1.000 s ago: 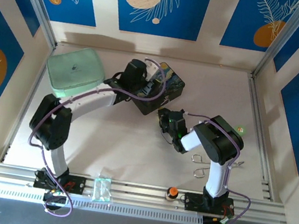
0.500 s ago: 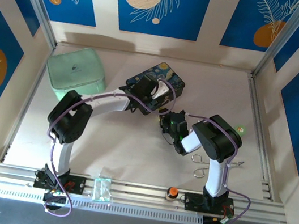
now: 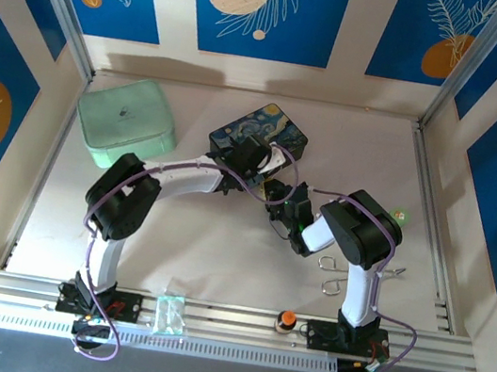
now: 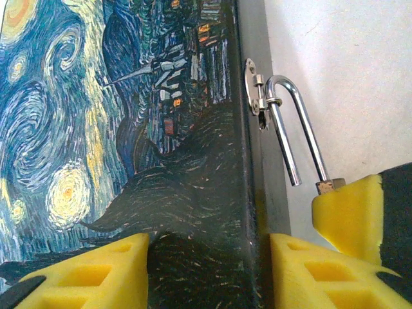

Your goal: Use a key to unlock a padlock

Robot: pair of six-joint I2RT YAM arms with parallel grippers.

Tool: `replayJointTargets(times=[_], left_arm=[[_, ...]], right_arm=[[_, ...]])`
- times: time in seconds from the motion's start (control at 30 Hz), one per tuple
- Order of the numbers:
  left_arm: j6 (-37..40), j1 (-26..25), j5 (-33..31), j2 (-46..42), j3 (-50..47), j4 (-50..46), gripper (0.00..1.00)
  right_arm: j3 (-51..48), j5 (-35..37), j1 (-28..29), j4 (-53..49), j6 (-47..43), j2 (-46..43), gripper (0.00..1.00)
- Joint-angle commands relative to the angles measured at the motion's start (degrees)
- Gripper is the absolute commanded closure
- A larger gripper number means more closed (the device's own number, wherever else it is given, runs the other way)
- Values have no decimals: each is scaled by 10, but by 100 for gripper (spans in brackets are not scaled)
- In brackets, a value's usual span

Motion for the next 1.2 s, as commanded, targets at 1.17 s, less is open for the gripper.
replayJointTargets(times=[1.17], left_arm=[[7,25,12,-84,-121,-34,54]], right_arm=[[49,-142,-90,-325,-251,-123,92]])
